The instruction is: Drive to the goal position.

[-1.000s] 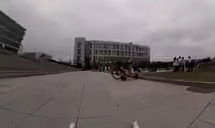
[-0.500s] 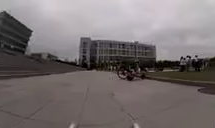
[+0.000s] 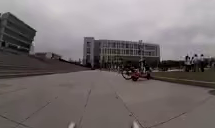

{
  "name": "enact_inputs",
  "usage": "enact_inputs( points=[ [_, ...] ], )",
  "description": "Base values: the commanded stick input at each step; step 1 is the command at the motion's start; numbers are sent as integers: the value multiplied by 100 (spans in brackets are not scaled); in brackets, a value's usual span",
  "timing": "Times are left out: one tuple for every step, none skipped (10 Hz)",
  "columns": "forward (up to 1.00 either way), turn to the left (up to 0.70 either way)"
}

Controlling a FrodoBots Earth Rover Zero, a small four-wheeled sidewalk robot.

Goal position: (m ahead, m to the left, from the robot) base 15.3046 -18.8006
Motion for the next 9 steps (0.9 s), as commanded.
enact_inputs(
  points=[
    [45,0],
    [45,0],
    [45,0],
    [45,0],
    [45,0],
    [45,0],
    [45,0],
    [45,0],
    [45,0]
  ],
)
